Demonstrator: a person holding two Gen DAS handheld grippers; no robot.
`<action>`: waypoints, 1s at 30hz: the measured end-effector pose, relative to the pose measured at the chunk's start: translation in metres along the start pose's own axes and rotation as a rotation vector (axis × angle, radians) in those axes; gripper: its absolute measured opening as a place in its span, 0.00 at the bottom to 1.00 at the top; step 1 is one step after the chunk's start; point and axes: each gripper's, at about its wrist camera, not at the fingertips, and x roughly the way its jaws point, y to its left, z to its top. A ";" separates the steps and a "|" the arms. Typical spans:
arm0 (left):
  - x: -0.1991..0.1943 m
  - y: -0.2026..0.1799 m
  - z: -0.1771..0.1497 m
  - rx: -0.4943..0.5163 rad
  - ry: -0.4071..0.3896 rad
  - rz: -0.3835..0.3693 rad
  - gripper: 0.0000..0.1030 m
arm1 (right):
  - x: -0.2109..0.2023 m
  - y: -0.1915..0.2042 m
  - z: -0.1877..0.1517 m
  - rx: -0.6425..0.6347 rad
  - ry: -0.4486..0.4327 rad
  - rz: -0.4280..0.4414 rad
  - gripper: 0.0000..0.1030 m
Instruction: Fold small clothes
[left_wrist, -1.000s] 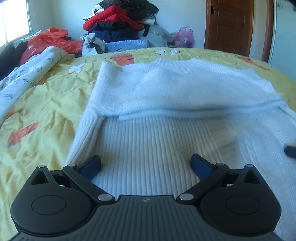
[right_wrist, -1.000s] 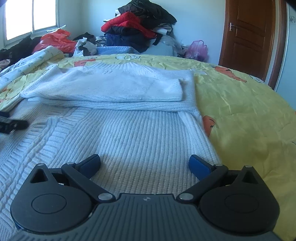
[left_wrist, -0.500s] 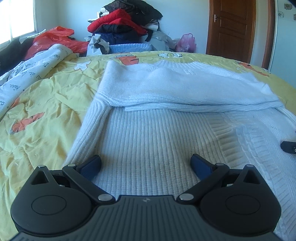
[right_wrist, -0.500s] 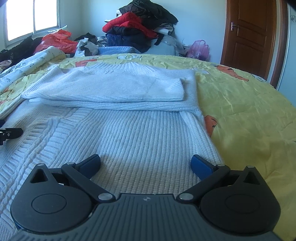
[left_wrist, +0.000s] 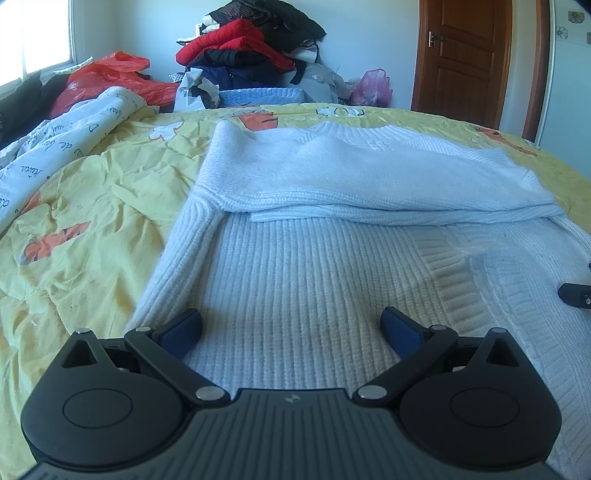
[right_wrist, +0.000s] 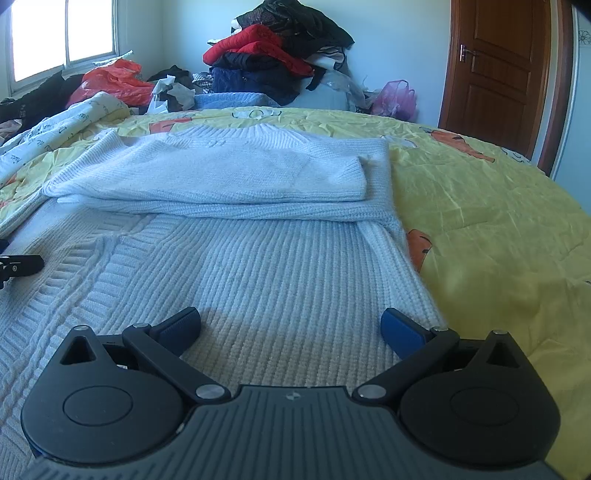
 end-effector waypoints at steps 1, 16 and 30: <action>0.000 0.000 0.000 0.000 0.000 0.000 1.00 | 0.000 0.000 0.000 0.000 0.000 -0.001 0.98; 0.000 -0.003 0.000 0.018 0.005 0.001 1.00 | 0.002 0.001 0.003 0.006 0.011 -0.006 0.99; -0.074 -0.008 -0.055 0.044 0.004 0.068 1.00 | -0.048 0.014 -0.010 0.060 0.008 0.098 1.00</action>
